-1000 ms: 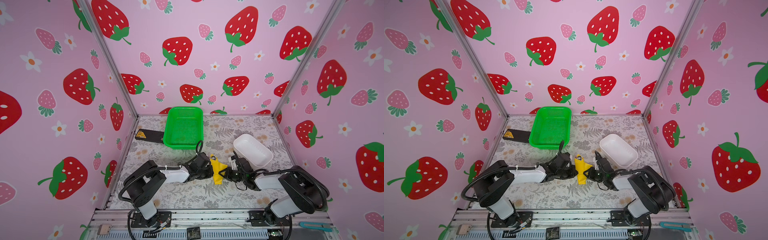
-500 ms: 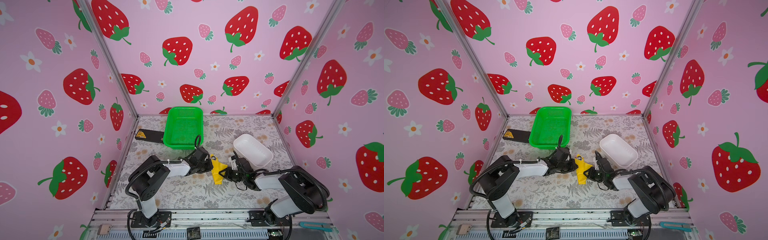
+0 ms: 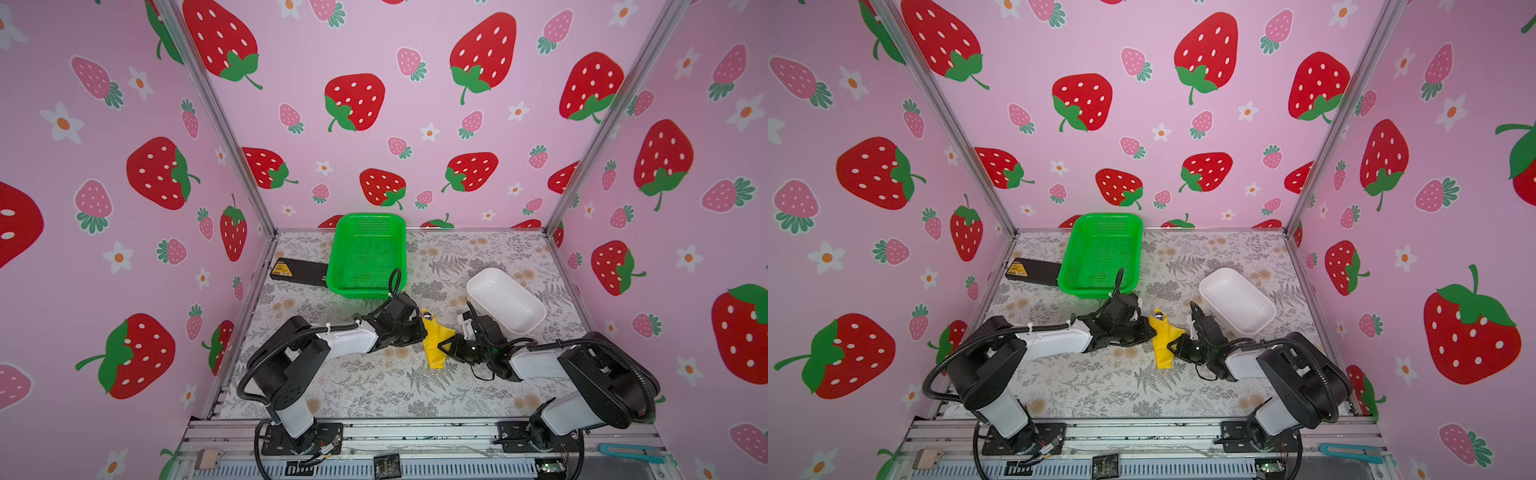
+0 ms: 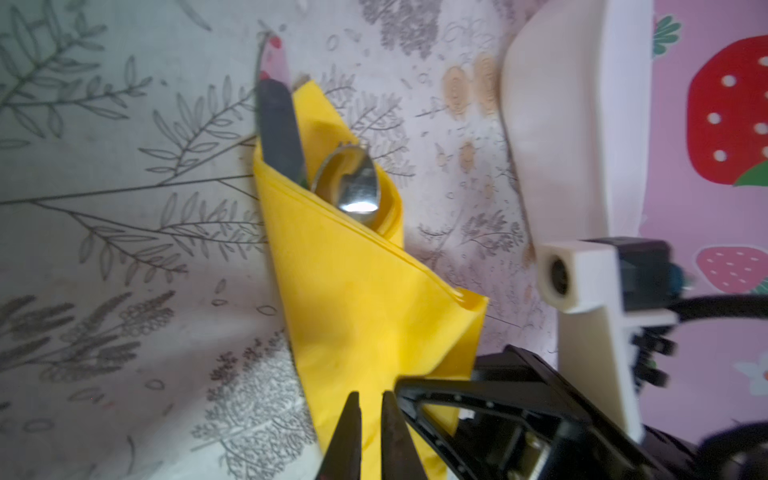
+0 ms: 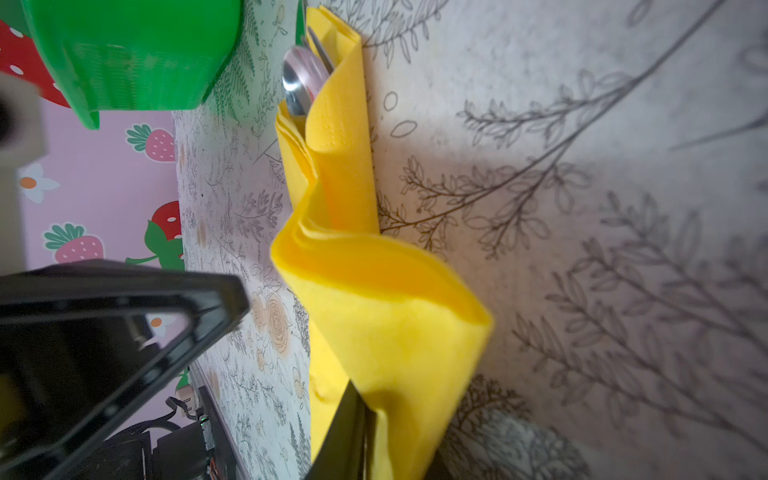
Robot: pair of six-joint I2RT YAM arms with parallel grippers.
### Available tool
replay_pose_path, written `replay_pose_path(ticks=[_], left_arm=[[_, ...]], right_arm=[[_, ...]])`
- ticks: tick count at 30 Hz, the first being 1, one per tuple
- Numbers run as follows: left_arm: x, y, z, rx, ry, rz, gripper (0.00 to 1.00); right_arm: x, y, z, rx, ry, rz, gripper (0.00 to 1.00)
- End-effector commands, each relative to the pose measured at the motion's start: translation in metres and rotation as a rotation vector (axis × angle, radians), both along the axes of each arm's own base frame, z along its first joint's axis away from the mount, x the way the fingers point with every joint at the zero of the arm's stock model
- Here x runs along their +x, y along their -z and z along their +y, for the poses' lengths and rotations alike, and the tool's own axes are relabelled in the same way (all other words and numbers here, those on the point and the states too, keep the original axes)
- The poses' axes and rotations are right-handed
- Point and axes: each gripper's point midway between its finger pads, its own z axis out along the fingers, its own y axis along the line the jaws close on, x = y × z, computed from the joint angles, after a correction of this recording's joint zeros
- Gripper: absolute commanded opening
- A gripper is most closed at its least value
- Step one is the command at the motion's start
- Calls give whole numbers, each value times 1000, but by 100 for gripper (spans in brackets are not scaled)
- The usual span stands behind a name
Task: Place the utensils on the paper napkin and roll it up
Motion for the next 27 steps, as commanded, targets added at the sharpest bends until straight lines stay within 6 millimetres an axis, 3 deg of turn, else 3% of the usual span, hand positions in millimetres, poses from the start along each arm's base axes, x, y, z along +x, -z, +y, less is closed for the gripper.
replay_pose_path(ticks=[1,4,11,15,17,27], left_arm=[[-17,-9,-7,0,35,6,9],[-38,-3,-14,-25,66,40,7],[-62,14,-25,-1,110,73,7],[-70,23,-34,0,130,88,7],[-74,29,-33,22,133,97,2],[-88,55,-32,77,142,129,1]], right_arm=[[-11,19,-16,-70,24,67,15],[-11,19,-17,-80,22,65,16],[-12,19,-18,-84,26,65,15],[-11,17,-19,-87,28,60,16],[-10,17,-18,-87,28,60,15],[-10,18,-18,-91,25,63,16]])
